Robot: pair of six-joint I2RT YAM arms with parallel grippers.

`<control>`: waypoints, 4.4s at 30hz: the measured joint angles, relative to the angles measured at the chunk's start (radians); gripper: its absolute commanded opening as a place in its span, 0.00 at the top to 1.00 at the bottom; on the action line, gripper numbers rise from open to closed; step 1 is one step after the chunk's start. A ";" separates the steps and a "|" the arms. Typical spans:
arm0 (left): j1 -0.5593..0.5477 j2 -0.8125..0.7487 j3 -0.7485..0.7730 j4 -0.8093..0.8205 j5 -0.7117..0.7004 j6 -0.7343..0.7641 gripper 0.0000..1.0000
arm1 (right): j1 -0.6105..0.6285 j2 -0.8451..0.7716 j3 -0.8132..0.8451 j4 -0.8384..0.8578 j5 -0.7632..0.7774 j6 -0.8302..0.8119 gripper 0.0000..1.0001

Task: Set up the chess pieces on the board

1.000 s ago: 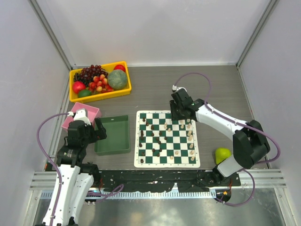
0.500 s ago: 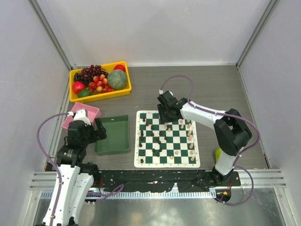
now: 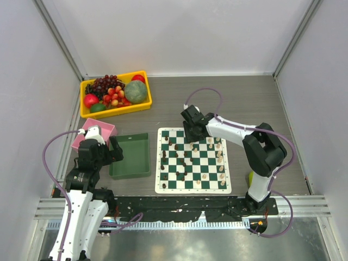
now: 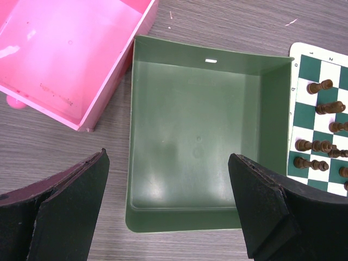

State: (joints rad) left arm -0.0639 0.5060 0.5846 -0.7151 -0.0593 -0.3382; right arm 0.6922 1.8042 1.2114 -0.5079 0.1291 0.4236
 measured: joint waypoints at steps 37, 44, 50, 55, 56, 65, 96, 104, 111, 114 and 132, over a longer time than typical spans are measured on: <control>0.000 0.000 0.000 0.000 0.001 0.000 0.01 | -0.012 -0.025 0.017 -0.027 0.072 -0.003 0.79; 0.000 0.000 0.000 0.000 0.001 0.000 0.01 | -0.028 -0.143 -0.054 -0.024 0.089 0.001 0.78; 0.000 0.000 0.000 0.000 0.001 0.000 0.01 | -0.031 -0.311 -0.187 -0.024 0.098 0.021 0.78; 0.000 0.000 0.000 0.000 0.001 0.000 0.01 | -0.031 -0.365 -0.273 -0.024 0.098 0.045 0.78; 0.000 0.000 0.000 0.000 0.001 0.000 0.01 | -0.031 -0.365 -0.283 -0.024 0.098 0.048 0.79; 0.000 -0.005 0.000 0.000 0.002 0.000 0.01 | -0.038 -0.365 -0.364 -0.014 0.107 0.064 0.78; 0.000 -0.004 0.000 0.000 0.002 0.000 0.01 | -0.087 -0.324 -0.404 0.045 0.082 0.057 0.73; 0.000 -0.004 0.000 0.000 0.002 0.000 0.01 | -0.087 -0.318 -0.404 0.047 0.079 0.050 0.66; 0.000 -0.004 0.000 0.000 0.002 0.000 0.01 | -0.087 -0.332 -0.398 0.024 0.074 0.045 0.62; 0.000 -0.004 0.000 0.000 0.001 0.000 0.01 | -0.087 -0.364 -0.384 0.000 0.071 0.043 0.60; 0.000 -0.004 0.000 0.000 0.001 0.000 0.01 | -0.028 -0.291 -0.175 -0.015 0.024 0.026 0.55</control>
State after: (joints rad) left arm -0.0639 0.5022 0.5846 -0.7151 -0.0582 -0.3382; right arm 0.6643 1.5131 1.0363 -0.5232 0.1528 0.4496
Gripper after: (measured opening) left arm 0.991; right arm 0.444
